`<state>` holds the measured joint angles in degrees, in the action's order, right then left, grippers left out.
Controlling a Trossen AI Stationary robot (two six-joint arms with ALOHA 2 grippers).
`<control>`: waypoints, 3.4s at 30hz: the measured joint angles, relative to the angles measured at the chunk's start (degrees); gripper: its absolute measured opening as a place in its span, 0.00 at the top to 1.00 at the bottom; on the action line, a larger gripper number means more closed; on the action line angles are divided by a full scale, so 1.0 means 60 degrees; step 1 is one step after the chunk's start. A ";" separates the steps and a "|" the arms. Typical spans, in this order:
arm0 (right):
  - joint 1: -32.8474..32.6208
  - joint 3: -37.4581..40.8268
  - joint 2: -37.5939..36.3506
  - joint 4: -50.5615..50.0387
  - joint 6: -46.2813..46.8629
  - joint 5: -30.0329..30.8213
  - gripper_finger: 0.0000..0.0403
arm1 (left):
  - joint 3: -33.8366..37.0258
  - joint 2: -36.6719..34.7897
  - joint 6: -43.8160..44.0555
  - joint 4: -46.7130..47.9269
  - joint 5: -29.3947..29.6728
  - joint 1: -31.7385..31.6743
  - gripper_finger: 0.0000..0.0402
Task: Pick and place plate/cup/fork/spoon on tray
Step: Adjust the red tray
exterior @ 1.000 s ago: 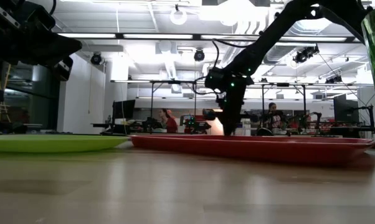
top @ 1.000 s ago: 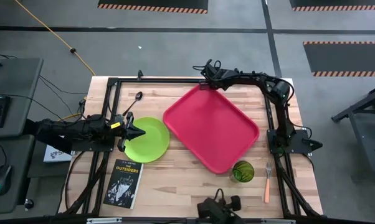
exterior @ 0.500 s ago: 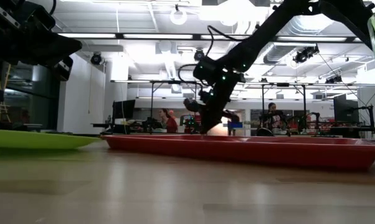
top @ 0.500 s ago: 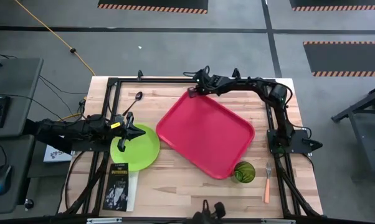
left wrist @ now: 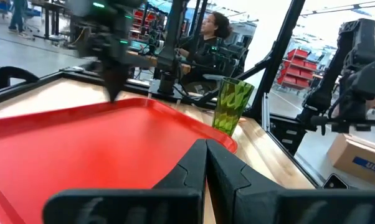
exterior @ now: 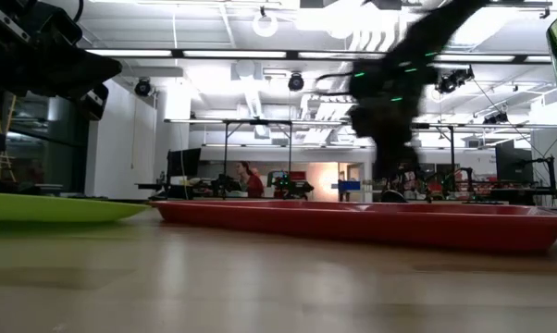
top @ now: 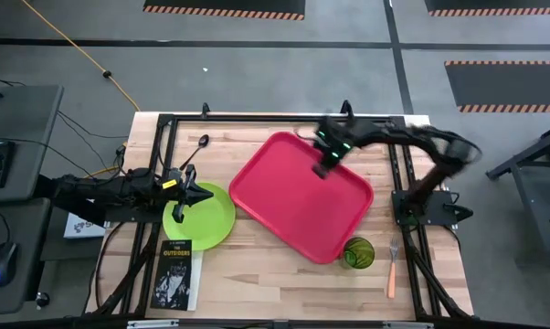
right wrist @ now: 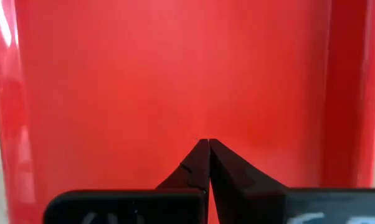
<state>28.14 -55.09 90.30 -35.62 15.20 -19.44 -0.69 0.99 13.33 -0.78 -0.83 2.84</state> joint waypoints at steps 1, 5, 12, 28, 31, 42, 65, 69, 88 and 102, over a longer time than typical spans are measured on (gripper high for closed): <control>-0.0149 0.0716 -0.0610 0.0259 0.0478 -0.0070 1.00 | 0.0000 0.0002 -0.0002 -0.0001 0.0001 0.0000 1.00; -0.0838 0.2775 -0.2781 0.0473 0.2023 0.0330 1.00 | 0.0000 0.0004 -0.0002 0.0000 -0.0002 0.0002 1.00; -0.1574 0.4062 -0.4374 -0.1442 0.3602 0.2223 1.00 | 0.0000 0.0004 -0.0002 -0.0001 -0.0001 0.0002 1.00; -0.0446 0.2676 -0.1809 -0.2241 0.1415 0.6243 1.00 | 0.0000 0.0003 0.0000 -0.0001 0.0000 -0.0001 1.00; -0.0011 0.2169 -0.0971 -0.1756 0.0748 0.6831 1.00 | 0.0000 0.0003 0.0002 0.0000 0.0002 0.0002 1.00; 0.0829 0.0245 -0.1330 -0.1444 -0.0519 0.5884 1.00 | 0.0000 0.0004 -0.0002 0.0000 -0.0002 0.0002 1.00; 0.1238 0.3383 -0.2545 -0.0564 0.2139 0.7039 1.00 | 0.0000 0.0000 -0.0002 -0.0001 -0.0001 -0.0002 1.00; 0.1969 0.3315 -0.2415 0.0444 0.1877 0.7420 1.00 | 0.0000 0.0000 -0.0002 0.0000 0.0001 -0.0001 1.00; 0.2441 0.3517 -0.2552 -0.0283 0.2272 0.4136 1.00 | 0.0000 0.0000 0.0001 -0.0004 -0.0001 -0.0001 1.00; 0.3237 0.3578 -0.0624 0.2624 0.3543 0.6560 1.00 | 0.0000 0.0002 -0.0001 -0.0002 0.0000 0.0000 1.00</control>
<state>47.56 -33.63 86.55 -19.88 36.46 19.92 -0.69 1.01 13.32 -0.79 -0.83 2.84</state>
